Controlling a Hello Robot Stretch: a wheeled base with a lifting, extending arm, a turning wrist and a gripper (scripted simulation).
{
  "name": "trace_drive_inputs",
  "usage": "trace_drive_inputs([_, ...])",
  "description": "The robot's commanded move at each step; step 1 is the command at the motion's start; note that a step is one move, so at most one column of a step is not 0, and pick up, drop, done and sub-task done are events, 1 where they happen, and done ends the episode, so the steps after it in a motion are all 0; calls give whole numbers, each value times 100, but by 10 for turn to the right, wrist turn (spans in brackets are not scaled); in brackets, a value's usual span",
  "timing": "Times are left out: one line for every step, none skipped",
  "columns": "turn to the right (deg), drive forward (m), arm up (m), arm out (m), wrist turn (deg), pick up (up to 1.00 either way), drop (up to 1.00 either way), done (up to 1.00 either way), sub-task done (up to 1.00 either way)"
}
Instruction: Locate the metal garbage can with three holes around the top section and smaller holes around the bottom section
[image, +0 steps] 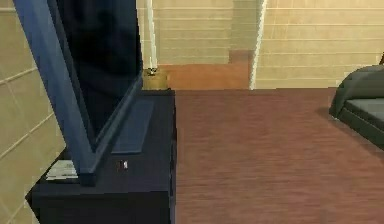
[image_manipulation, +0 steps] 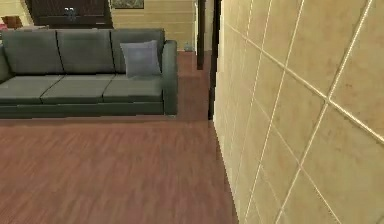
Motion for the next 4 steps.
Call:
trace_drive_inputs([-30, 0, 0, 0, 0, 0, 0, 0, 0])
trace_drive_inputs([0, 5, 0, 0, 0, 0, 0, 0, 0])
trace_drive_inputs([420, 0, 0, 0, 0, 0, 0, 0, 0])
trace_drive_inputs([0, 55, 0, 0, 0, 0, 0, 0, 0])
